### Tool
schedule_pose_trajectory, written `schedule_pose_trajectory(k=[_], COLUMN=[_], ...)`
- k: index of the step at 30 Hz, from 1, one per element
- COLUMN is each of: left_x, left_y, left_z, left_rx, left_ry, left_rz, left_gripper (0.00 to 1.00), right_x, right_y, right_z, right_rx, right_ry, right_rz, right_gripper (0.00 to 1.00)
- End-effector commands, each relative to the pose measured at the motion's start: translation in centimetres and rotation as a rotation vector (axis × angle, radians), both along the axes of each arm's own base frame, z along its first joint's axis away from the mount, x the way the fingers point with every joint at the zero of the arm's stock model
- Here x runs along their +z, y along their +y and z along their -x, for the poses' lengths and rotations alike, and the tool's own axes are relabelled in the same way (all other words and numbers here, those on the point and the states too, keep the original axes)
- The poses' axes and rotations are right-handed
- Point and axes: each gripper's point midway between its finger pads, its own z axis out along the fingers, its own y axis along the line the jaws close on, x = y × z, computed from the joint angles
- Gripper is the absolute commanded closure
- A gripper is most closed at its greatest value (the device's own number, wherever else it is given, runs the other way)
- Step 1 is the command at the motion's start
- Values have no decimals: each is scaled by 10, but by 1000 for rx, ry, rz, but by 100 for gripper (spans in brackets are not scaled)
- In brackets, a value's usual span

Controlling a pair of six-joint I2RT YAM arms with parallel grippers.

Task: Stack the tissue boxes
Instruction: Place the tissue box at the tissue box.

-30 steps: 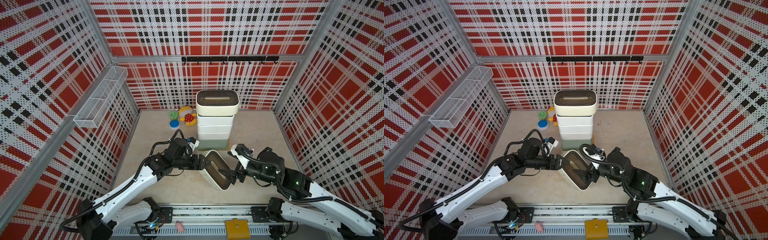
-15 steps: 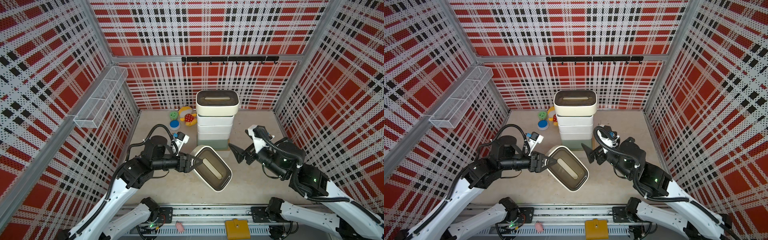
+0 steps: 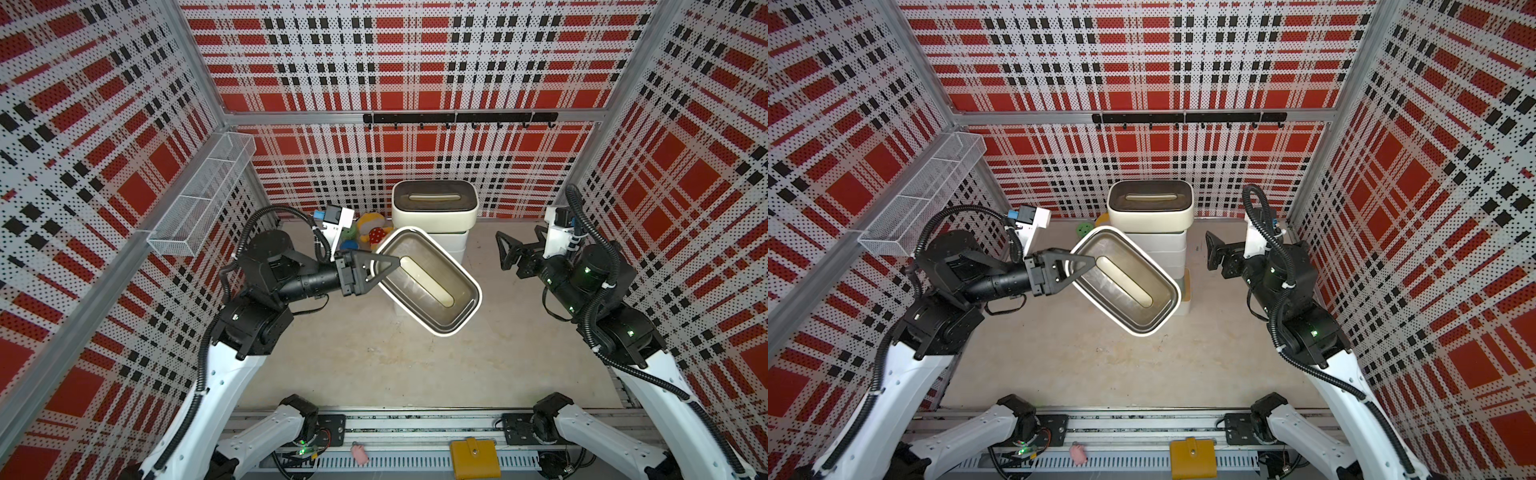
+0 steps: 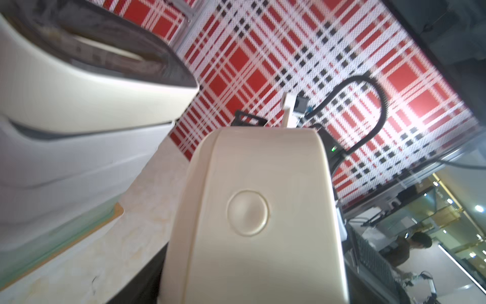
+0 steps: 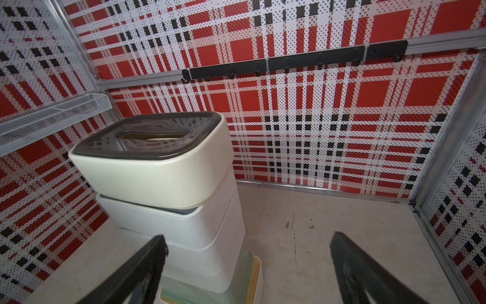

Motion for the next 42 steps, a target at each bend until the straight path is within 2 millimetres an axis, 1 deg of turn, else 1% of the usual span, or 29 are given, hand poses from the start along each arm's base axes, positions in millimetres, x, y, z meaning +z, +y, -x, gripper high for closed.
schedule_pose_trajectory(k=[1, 3, 6, 8, 11, 13, 16, 20, 23, 30, 39, 42], left_x=[83, 104, 126, 132, 130, 127, 120, 117, 110, 86, 83, 78], left_y=[6, 5, 5, 4, 0, -4, -9, -12, -11, 4, 3, 0], left_z=[4, -8, -33, -51, -84, -101, -118, -129, -136, -150, -162, -167], left_rx=[-28, -12, 30, 55, 102, 122, 168, 253, 345, 551, 611, 614], left_ry=[-138, -147, -123, -85, 6, 55, 121, 163, 207, 301, 321, 338], left_rz=[211, 261, 333, 364, 403, 414, 424, 430, 417, 389, 389, 374], left_gripper=[39, 39, 39, 39, 40, 40, 41, 41, 41, 41, 41, 40], right_x=[20, 20, 24, 25, 27, 29, 30, 28, 26, 25, 23, 21], right_y=[-1, -3, -1, 3, 3, 3, 4, 7, 9, 6, 5, 5], right_z=[-5, -8, -12, -14, -15, -15, -17, -20, -22, -21, -16, -14], right_rx=[10, -3, 13, 29, 32, 31, 32, 43, 53, 42, 49, 51], right_ry=[-47, -50, -66, -76, -97, -114, -120, -117, -111, -120, -114, -110], right_rz=[-82, -82, -74, -60, -48, -43, -35, -28, -29, -33, -32, -30], right_gripper=[0, 0, 0, 0, 0, 0, 1, 0, 0, 0, 0, 0])
